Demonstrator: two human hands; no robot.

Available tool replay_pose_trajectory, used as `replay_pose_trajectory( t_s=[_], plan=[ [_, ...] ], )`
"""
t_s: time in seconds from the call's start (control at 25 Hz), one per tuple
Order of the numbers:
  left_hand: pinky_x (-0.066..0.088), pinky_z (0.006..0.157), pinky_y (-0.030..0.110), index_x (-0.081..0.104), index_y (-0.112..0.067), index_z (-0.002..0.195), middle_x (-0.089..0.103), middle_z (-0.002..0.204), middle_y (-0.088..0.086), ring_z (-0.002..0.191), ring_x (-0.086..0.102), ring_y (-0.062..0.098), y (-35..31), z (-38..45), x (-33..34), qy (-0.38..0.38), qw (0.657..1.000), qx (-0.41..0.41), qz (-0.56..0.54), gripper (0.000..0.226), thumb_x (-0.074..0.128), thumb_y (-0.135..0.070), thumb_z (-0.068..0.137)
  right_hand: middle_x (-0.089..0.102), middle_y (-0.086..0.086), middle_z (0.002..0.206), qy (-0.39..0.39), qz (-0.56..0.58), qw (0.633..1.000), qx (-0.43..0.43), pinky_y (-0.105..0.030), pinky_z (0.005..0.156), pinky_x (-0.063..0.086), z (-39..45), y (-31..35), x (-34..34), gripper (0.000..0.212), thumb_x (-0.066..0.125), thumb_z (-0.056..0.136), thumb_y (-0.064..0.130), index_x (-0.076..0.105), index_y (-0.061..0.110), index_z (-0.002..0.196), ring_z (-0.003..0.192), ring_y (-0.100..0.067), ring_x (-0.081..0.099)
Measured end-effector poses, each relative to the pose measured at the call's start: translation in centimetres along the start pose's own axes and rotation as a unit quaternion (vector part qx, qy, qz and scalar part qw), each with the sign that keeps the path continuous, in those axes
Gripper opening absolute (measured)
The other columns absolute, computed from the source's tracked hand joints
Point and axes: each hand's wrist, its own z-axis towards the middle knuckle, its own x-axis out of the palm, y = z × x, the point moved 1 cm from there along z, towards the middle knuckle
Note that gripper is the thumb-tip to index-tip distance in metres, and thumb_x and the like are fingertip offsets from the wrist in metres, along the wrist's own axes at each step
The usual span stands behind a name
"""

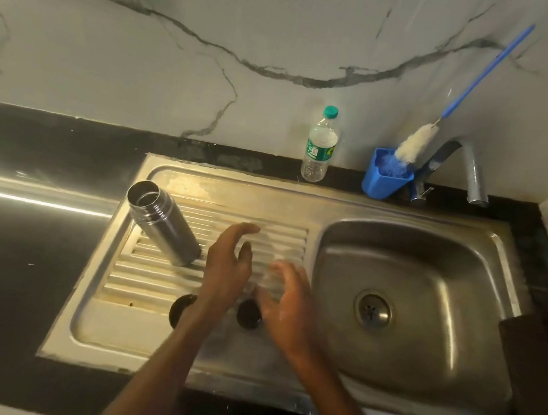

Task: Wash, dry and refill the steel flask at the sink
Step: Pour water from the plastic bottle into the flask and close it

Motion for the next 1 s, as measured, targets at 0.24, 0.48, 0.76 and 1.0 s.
replay_pose_trajectory(
  t_s=[0.24,0.48,0.76,1.0],
  plan=[
    [0.05,0.07,0.032,0.072,-0.021,0.104,0.072,0.091,-0.007,0.074,0.062,0.012,0.6,-9.1,-4.3,-0.148,0.986,-0.032,-0.069,0.039,0.049,0.009,0.093,0.037,0.009,0.151,0.254,-0.234,0.937,-0.045,-0.04,0.105,0.046,-1.2,-0.8,1.5,0.075,0.078,0.078,0.026,0.048,0.04,0.146,0.136,-0.02,0.037],
    [0.053,0.097,0.04,0.064,-0.015,0.118,0.069,0.109,0.003,0.108,0.064,0.02,-0.1,-9.0,-7.7,-0.299,0.945,-0.1,-0.083,0.041,0.051,0.015,0.093,0.071,-0.002,0.104,0.157,0.16,0.953,0.203,-0.025,0.071,0.05,-0.1,1.5,0.5,0.028,0.078,0.09,0.03,0.067,0.018,0.113,0.083,-0.013,0.067],
    [0.04,0.117,0.05,0.029,-0.018,0.16,0.038,0.16,0.007,0.145,0.04,0.025,0.7,-4.8,-8.4,-0.207,0.963,-0.151,-0.078,0.086,0.081,-0.027,0.091,0.059,-0.003,0.065,-0.066,0.276,0.904,0.32,-0.022,0.043,0.038,1.9,0.1,-1.9,0.044,0.058,0.099,0.055,0.068,0.013,0.104,0.046,-0.012,0.049],
    [0.048,0.104,0.044,0.039,-0.023,0.152,0.056,0.143,0.002,0.123,0.058,0.022,1.4,-1.0,-9.1,-0.164,0.971,-0.131,-0.115,0.094,0.094,-0.025,0.076,0.072,-0.006,0.093,-0.091,0.213,0.929,0.288,-0.034,0.057,0.054,2.5,0.2,-4.4,0.033,0.065,0.097,0.046,0.061,0.018,0.115,0.075,-0.021,0.068]
  ],
)
